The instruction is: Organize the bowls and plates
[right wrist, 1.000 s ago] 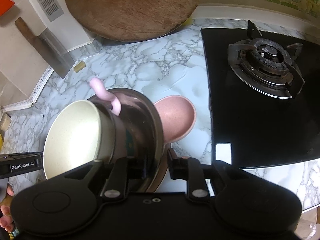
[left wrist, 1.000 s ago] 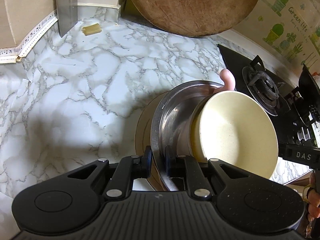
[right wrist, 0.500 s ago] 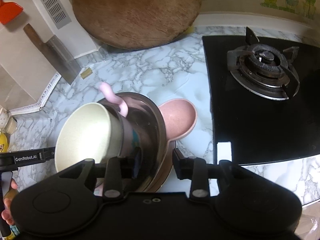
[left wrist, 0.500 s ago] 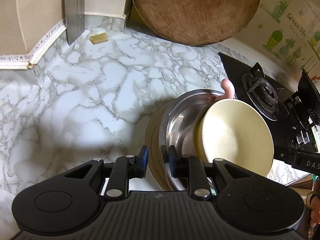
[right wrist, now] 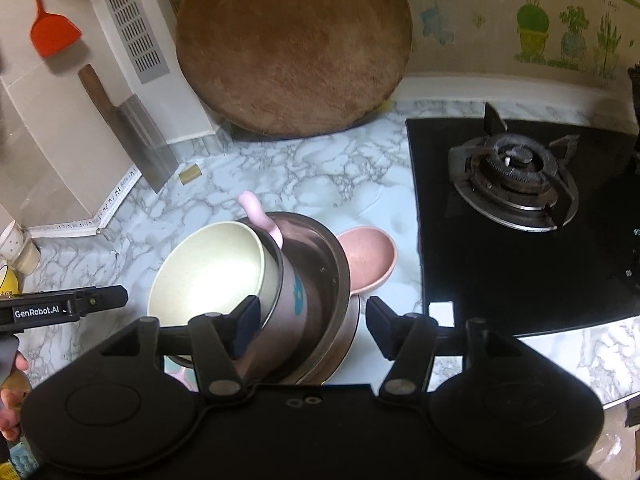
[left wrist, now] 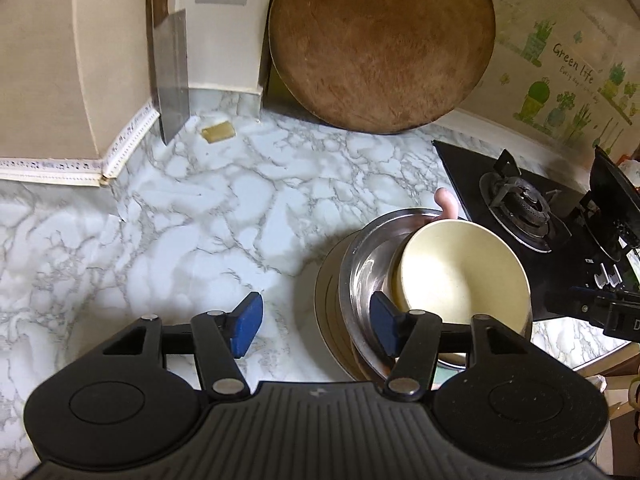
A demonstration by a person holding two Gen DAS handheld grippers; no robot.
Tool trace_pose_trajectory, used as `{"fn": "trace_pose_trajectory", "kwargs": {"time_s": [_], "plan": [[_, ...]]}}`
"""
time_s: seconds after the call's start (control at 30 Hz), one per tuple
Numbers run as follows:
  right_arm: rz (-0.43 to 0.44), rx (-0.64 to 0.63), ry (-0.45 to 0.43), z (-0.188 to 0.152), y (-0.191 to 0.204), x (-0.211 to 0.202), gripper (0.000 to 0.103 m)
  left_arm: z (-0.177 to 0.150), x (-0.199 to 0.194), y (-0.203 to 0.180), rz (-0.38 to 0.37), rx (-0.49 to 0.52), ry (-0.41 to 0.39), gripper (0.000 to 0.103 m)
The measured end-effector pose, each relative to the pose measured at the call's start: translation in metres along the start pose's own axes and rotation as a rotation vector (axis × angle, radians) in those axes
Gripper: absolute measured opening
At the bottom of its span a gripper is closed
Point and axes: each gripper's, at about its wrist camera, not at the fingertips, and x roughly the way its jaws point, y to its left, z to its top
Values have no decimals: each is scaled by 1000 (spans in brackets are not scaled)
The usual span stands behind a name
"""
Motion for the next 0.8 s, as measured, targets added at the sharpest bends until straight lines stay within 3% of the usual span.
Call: {"fn": "trace_pose_trajectory", "kwargs": {"time_s": [0.23,0.4,0.5,0.57,0.8], "plan": [[12,-72,-105,-16,19,-24,82,-11,-23,4,8,3,-39,61],[12,-118,-185,-26,33,-39,96,-21,-40,2,2,20,-83,76],[15,-137,-224,-32,40,-47,99,-29,-52,-4,14,57,-118,78],[15,-149,-244,-36,44,-52,102,-34,-58,-8,20,83,-142,87],[29,-139,-288,-45,52,-67,103,-50,-78,-20,17,137,-199,92]]}}
